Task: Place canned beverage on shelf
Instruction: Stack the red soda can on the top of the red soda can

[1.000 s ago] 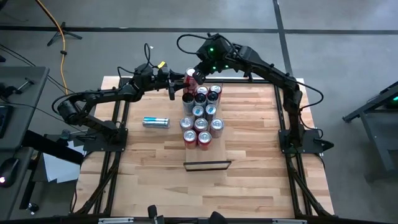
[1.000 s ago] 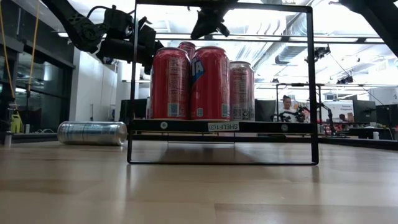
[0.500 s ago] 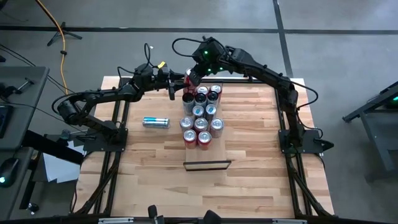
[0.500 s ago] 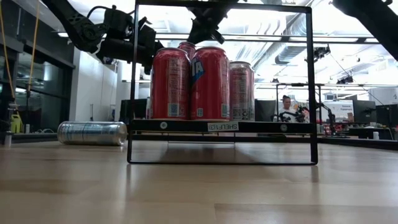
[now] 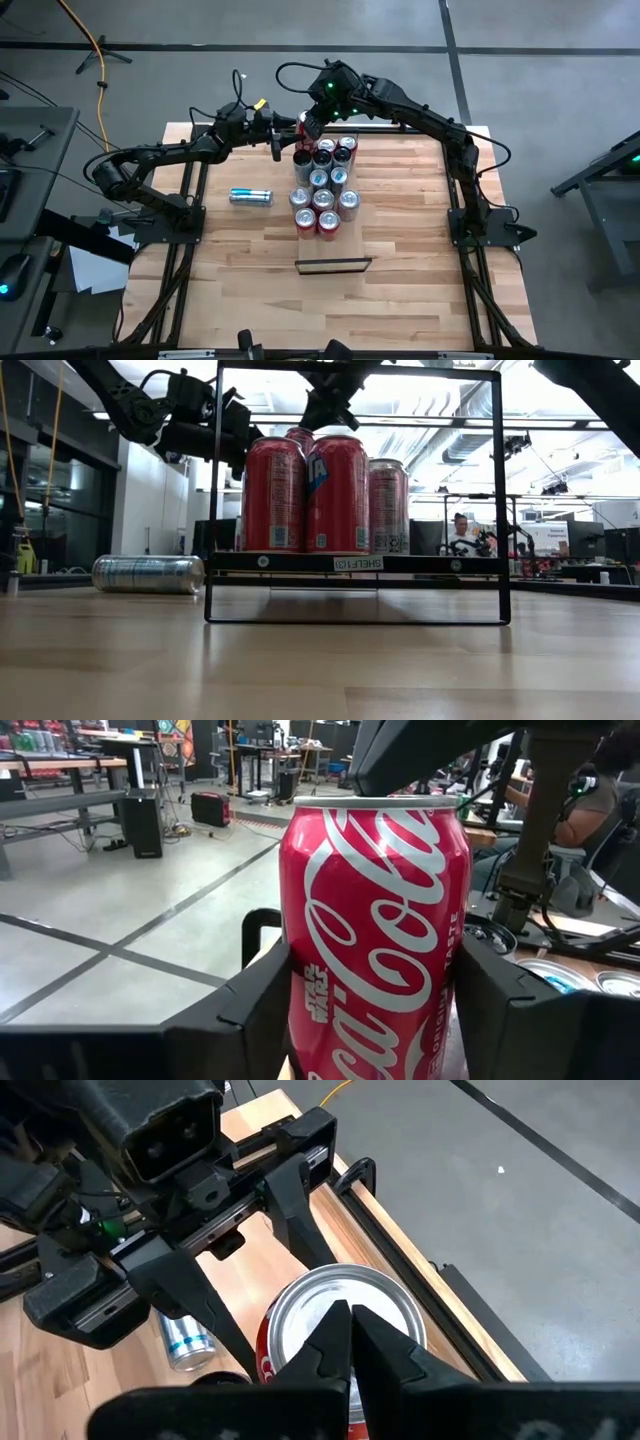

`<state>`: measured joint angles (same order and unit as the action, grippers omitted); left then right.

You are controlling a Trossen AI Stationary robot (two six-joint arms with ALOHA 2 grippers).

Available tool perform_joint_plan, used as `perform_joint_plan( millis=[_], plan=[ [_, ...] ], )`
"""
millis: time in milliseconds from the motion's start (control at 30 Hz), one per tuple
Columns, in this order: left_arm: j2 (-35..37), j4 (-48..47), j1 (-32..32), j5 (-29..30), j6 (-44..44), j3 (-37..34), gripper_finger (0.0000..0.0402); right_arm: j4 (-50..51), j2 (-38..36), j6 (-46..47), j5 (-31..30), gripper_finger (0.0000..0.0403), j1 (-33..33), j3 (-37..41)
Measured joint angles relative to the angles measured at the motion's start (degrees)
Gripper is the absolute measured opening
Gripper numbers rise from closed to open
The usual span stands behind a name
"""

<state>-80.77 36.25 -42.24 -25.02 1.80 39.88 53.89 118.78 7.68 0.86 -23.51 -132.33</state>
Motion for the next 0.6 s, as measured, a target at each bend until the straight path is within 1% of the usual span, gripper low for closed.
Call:
perform_joint_plan(
  millis=[333,600],
  plan=[
    [0.0,-0.1,0.0,0.2,0.2,0.0,0.0249,0.1,0.1,0.0,0.9,0.0000,0.0,0.0],
    [0.0,-0.2,0.0,0.3,1.0,0.0,0.0283,0.1,0.1,0.0,1.1,0.0000,0.0,0.1]
  ],
)
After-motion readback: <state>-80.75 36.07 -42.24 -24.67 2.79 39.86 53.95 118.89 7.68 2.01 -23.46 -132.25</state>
